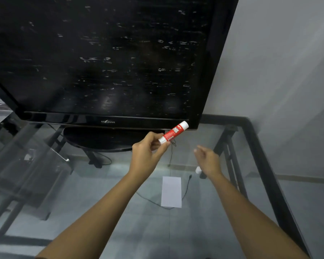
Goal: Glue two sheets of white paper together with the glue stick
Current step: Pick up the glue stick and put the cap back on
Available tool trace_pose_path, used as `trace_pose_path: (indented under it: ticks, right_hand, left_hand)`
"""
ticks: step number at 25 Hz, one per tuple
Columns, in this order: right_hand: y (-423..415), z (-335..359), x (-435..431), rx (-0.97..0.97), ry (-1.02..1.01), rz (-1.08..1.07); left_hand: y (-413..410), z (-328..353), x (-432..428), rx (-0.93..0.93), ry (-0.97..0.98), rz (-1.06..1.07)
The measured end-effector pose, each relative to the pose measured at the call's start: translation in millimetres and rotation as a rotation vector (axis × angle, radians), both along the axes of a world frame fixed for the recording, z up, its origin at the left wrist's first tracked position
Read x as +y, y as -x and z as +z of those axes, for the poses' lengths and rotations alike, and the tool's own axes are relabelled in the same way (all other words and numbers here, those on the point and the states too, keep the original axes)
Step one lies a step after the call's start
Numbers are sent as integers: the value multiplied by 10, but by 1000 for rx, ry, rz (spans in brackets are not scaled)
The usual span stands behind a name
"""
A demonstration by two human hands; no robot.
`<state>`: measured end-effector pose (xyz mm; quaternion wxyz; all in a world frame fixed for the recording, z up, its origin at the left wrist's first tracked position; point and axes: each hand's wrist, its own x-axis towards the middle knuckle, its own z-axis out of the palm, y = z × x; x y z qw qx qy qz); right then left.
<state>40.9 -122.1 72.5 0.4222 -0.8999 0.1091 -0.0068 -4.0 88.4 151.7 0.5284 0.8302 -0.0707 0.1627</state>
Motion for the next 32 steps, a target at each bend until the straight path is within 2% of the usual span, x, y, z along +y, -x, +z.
trace_pose_path:
  ticks: [4,6,8,9,11,12,13,15,17,20,26,32]
  right_hand:
    - [3,-561,-181,160,392,272]
    - [14,-729,-169,240,578,320]
    - [16,-780,-144,274,628,301]
    - [5,-744,-126,266,582,263]
    - [-18,-599,-75,108,374,121]
    - [-33,-482,-29,6,172,13]
    - [-35,-316,41,-42,-113,-100]
    - [-11,66,208,-39,-684,-168]
    - [32,325,317,-61,-926,-106]
    - [113,595,339,-155,-994,-37]
    - [92,777,167,-214,-706,60]
    - [83,801,147,-204,-627,119]
  left_hand:
    - [-29,-42,89,40,-18,15]
    - [-50,-54,129,39,-32,23]
    - [-66,-47,142,44,-36,22]
    - [-79,-48,144,51,-38,24]
    - [-102,-60,143,74,-23,30]
    - [-111,-65,136,85,0,33]
    - [-119,-66,121,93,31,35]
    - [-138,-58,55,108,104,33]
    - [-135,-45,-18,116,140,16]
    - [-106,-38,-82,105,99,-54]
    - [-134,-23,-21,33,-50,-106]
    - [-129,-17,-47,22,-62,-100]
